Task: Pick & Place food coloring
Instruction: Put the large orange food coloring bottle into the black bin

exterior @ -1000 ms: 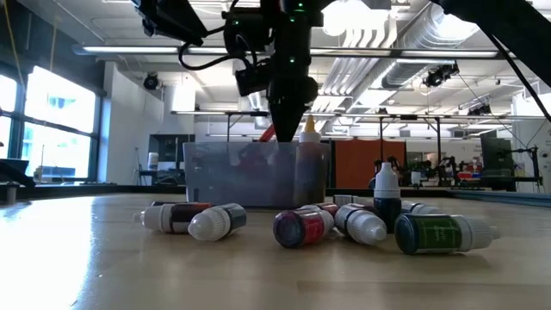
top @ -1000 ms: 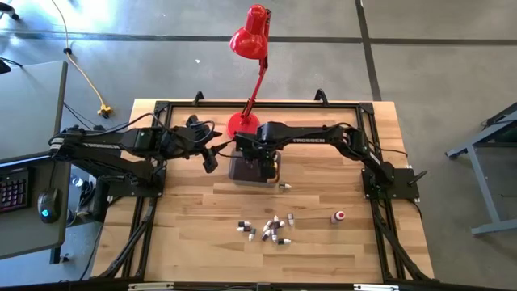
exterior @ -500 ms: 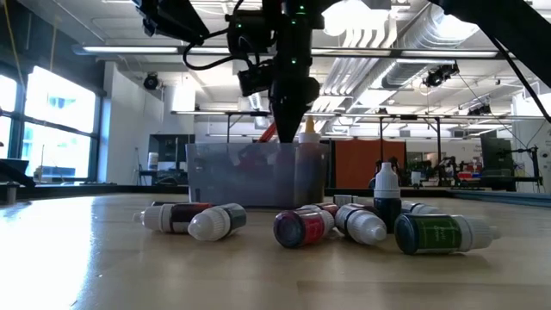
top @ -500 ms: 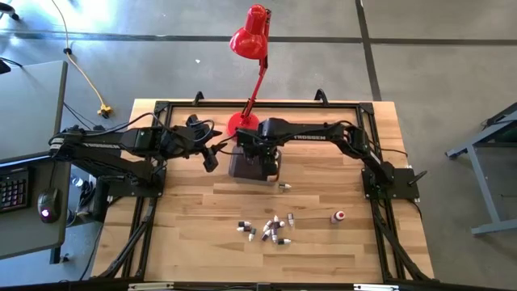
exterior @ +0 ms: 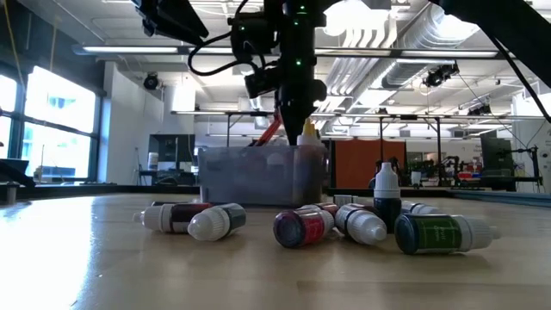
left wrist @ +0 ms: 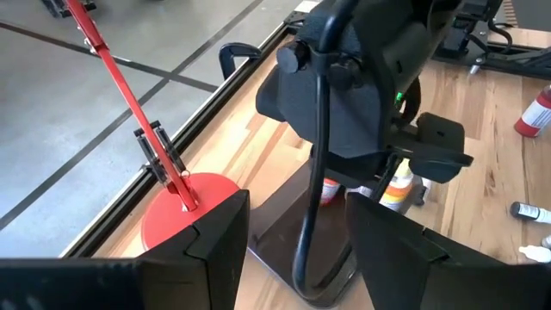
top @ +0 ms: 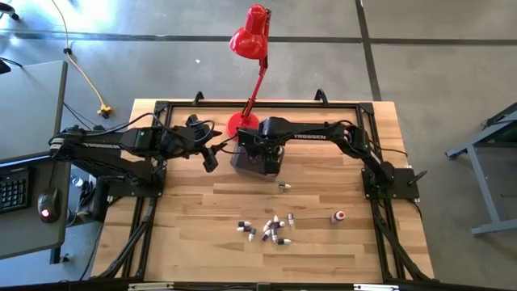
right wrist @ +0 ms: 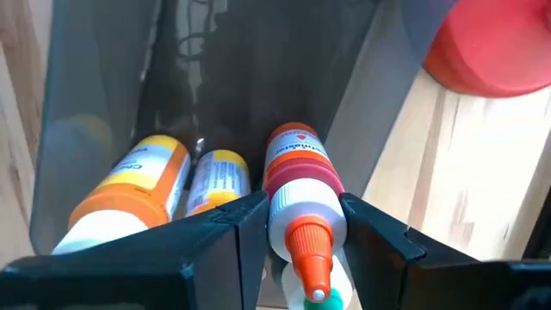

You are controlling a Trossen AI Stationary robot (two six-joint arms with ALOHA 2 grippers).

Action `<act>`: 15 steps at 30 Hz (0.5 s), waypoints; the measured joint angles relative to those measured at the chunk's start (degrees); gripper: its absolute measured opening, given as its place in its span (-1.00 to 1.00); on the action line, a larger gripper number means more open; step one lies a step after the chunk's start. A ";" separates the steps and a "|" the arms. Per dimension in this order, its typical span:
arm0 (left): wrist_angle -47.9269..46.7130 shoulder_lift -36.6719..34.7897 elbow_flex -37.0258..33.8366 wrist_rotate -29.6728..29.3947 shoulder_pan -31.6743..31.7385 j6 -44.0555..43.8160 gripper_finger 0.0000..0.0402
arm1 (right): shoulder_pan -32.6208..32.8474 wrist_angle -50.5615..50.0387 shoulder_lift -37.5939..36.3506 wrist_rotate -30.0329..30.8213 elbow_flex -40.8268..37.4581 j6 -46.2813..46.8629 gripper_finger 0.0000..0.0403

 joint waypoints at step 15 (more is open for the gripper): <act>-0.15 0.00 0.00 0.02 0.00 0.00 -0.06 | -0.31 -0.64 -0.02 1.99 0.02 -5.27 -0.36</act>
